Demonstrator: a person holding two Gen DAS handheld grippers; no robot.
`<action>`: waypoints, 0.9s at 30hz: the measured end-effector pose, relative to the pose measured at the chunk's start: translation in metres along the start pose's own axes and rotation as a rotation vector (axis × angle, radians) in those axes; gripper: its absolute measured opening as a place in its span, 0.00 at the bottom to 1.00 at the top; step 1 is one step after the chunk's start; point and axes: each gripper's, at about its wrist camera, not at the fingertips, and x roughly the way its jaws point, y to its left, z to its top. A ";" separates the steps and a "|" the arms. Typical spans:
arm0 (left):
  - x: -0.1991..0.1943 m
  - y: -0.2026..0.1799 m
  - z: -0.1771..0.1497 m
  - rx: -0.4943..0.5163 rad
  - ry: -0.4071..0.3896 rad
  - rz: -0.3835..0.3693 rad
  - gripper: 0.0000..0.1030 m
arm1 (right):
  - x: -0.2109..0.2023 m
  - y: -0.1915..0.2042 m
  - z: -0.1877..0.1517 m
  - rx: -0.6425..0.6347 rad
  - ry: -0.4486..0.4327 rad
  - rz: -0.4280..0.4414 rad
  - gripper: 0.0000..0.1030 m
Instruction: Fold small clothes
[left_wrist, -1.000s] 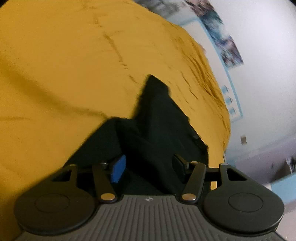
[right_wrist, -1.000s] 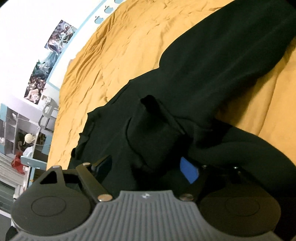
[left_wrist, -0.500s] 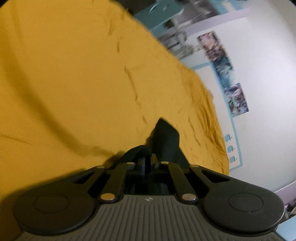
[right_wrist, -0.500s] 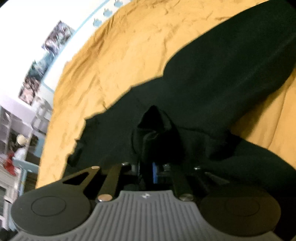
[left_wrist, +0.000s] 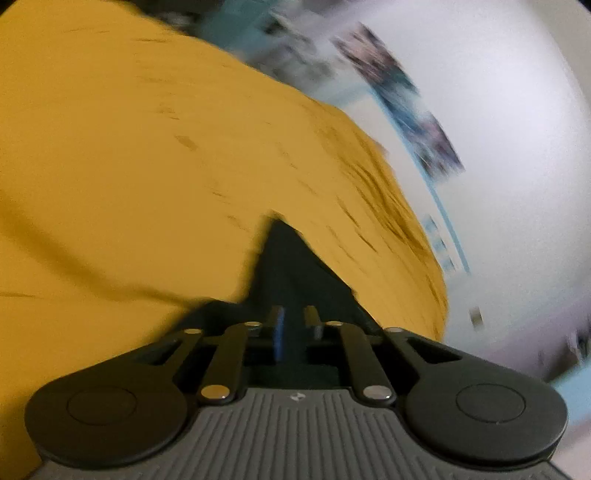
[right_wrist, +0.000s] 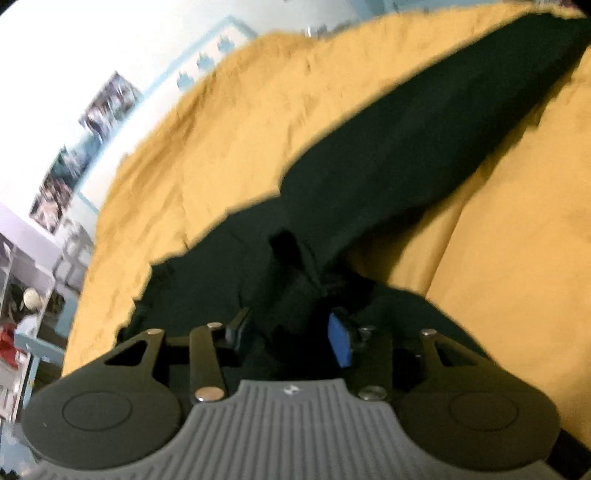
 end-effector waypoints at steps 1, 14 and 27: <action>0.005 -0.009 -0.004 0.029 0.020 -0.018 0.19 | -0.006 0.006 -0.001 -0.019 -0.035 -0.002 0.42; 0.077 -0.009 -0.040 0.079 0.225 0.122 0.24 | 0.039 0.027 -0.014 -0.132 0.104 -0.011 0.49; 0.067 -0.150 -0.112 0.406 0.379 -0.044 0.70 | -0.077 -0.141 0.128 0.219 -0.243 -0.112 0.64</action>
